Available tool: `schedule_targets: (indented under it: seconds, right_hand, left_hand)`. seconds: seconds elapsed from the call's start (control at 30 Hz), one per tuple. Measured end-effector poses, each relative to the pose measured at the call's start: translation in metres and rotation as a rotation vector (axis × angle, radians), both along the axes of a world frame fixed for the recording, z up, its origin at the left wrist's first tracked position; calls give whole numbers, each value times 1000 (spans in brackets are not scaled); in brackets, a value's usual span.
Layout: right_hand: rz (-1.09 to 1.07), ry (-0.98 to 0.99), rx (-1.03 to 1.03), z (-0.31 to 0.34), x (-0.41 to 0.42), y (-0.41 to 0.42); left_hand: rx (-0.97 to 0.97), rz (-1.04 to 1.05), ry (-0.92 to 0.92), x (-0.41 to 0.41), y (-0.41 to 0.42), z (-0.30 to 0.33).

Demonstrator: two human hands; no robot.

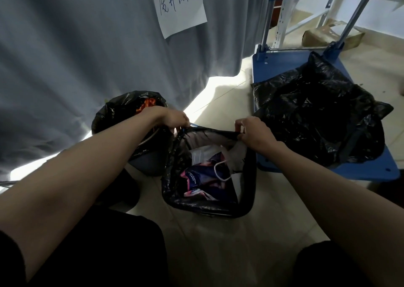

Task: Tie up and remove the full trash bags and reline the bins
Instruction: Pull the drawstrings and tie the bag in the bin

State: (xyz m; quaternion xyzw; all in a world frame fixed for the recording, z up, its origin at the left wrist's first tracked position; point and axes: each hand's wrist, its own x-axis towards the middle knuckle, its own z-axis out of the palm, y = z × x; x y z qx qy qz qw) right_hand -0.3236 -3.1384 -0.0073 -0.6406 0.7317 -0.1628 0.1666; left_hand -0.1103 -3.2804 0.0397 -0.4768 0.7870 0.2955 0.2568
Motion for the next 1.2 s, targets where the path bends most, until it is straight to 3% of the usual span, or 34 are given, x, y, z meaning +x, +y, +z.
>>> schedule_targets:
  seconds: [0.1,0.17,0.23,0.37,0.43,0.57,0.67,0.73,0.87,0.97,1.2]
  right_hand:
    - [-11,-26,29,-2,0,1]
    - [-44,-57,52,-5,-5,3]
    - [-65,-64,58,-7,-8,3]
    - [-91,-75,53,-8,-6,1]
    - [-97,-59,58,-9,-7,3]
    - [-130,-69,71,-8,-7,7]
    - [-145,-115,108,-10,-8,5]
    - [-172,-202,131,-12,-12,4]
    - [-305,-525,272,-11,-14,-1]
    - [-400,-769,475,-12,-14,-1]
    - [-397,-907,575,-22,-36,6]
  left_hand:
    - [-188,-258,-212,-17,11,4]
    - [-236,-275,-248,-25,20,7]
    - [-204,-228,-159,-29,19,9]
    - [-114,-67,258,-31,6,26]
    - [-74,-69,272,-26,3,31]
    - [-174,-79,56,-2,1,13]
    - [-225,-2,143,-1,0,10]
    - [-286,21,164,-5,-1,19]
    - [-450,-173,-89,-25,6,30]
    - [-507,-264,59,-54,14,20]
    - [-319,-303,-43,-105,31,10]
